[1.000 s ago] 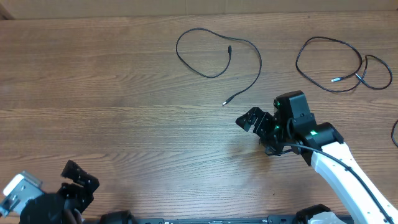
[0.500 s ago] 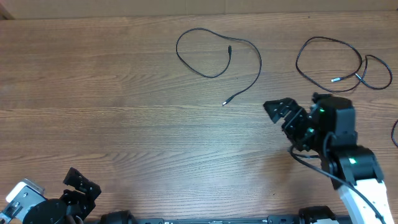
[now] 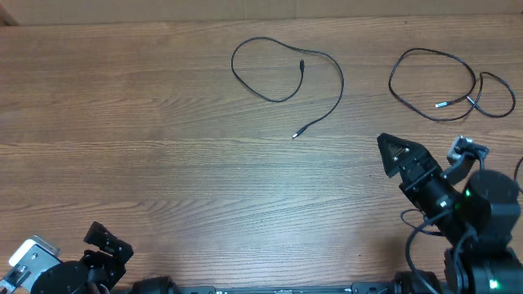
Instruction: Untangle cables
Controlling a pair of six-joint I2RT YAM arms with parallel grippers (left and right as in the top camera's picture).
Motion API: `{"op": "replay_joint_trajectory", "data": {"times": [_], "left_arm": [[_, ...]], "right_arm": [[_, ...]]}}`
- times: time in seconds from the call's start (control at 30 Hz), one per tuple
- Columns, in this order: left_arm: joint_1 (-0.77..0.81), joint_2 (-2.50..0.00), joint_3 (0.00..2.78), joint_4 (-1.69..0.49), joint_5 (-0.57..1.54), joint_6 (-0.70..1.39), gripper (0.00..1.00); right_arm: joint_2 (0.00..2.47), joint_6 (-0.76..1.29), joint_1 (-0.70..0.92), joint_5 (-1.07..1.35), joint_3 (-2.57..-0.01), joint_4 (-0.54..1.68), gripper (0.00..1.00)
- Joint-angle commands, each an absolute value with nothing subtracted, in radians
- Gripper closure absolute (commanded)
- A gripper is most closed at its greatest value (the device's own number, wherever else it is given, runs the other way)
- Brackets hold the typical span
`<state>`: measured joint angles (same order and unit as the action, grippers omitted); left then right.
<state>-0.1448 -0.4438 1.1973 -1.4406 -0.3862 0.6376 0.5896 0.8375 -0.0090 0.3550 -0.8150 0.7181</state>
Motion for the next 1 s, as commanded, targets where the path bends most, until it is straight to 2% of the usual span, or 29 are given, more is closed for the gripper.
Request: {"op": "replay_joint_trajectory", "data": {"times": [0.0, 0.23, 0.5, 0.83, 0.97], "left_arm": [[-0.152, -0.437, 1.195, -1.441, -0.392, 0.651, 0.01], [-0.152, -0.437, 1.195, -1.441, -0.392, 0.651, 0.0], [-0.152, -0.437, 1.195, -1.441, -0.392, 0.651, 0.01], [-0.152, -0.437, 1.195, -1.441, -0.392, 0.651, 0.01], [-0.152, -0.437, 1.195, -1.441, -0.392, 0.651, 0.01]], "right_arm": [[0.545, 0.838, -0.017, 0.35, -0.818, 0.713, 0.0], [0.439, 0.838, -0.021, 0.34, -0.818, 0.711, 0.0], [0.287, 0.838, -0.035, 0.165, -0.818, 0.72, 0.0], [0.244, 0.838, -0.019, 0.162, -0.818, 0.782, 0.0], [0.178, 0.838, -0.017, 0.084, -0.817, 0.776, 0.0]]}}
